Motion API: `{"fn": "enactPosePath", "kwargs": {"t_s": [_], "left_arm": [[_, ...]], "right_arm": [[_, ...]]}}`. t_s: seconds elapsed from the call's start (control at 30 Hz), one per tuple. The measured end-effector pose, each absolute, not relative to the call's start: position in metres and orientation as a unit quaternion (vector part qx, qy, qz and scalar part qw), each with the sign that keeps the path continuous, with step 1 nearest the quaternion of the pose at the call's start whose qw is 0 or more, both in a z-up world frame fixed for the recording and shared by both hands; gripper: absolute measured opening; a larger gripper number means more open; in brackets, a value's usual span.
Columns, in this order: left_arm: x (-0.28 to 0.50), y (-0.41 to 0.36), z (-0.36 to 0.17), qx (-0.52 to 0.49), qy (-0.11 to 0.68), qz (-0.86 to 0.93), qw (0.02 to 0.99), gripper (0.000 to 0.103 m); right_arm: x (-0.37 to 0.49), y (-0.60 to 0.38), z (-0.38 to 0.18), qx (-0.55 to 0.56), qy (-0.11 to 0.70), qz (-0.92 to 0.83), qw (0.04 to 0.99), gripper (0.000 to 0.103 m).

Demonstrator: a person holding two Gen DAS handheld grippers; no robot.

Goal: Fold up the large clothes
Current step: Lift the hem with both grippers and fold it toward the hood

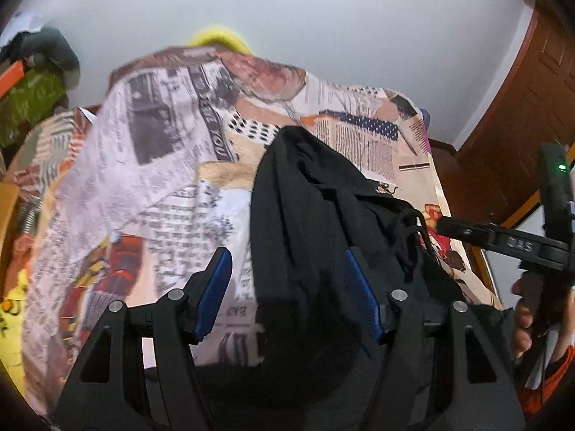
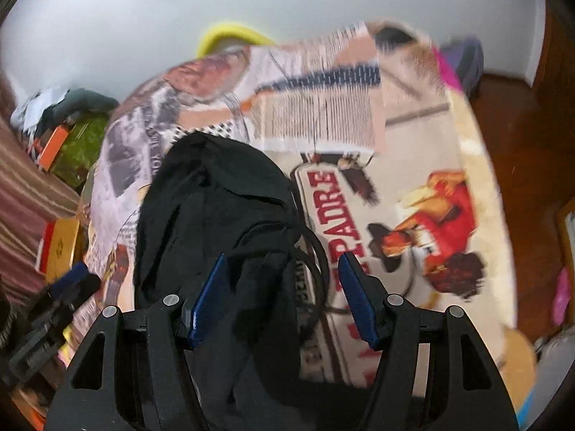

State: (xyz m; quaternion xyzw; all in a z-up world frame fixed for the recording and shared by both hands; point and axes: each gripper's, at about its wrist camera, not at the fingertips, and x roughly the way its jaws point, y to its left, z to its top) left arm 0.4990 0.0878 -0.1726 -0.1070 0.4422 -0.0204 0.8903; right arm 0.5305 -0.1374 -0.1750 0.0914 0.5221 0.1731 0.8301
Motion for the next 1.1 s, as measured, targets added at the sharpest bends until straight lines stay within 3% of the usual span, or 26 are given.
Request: {"fn": "enactPosePath", "kwargs": {"t_s": [0.13, 0.2, 0.27, 0.37, 0.57, 0.87, 1.1], "left_arm": [[0.518, 0.085, -0.198, -0.126, 0.468, -0.033, 0.874, 0.039], [0.524, 0.084, -0.211, -0.136, 0.477, -0.038, 0.868, 0.032], [0.527, 0.083, -0.218, -0.139, 0.475, -0.040, 0.868, 0.023], [0.524, 0.080, -0.216, -0.135, 0.469, -0.041, 0.872, 0.008], [0.497, 0.069, -0.181, -0.079, 0.446, -0.042, 0.891, 0.006], [0.409, 0.054, -0.117, -0.033, 0.411, -0.079, 0.907, 0.006], [0.349, 0.045, -0.119, -0.039, 0.432, -0.104, 0.895, 0.005]], "right_arm": [[0.551, -0.131, -0.195, 0.102, 0.540, 0.156, 0.821, 0.057], [0.559, -0.130, -0.207, 0.119, 0.555, 0.157, 0.808, 0.049], [0.563, -0.129, -0.219, 0.139, 0.570, 0.162, 0.794, 0.033], [0.560, -0.124, -0.222, 0.142, 0.572, 0.171, 0.790, 0.022], [0.531, -0.127, -0.184, 0.118, 0.538, 0.192, 0.812, 0.012], [0.425, -0.135, -0.096, 0.038, 0.456, 0.256, 0.852, 0.011], [0.370, -0.142, -0.092, 0.017, 0.449, 0.273, 0.851, 0.011]]}}
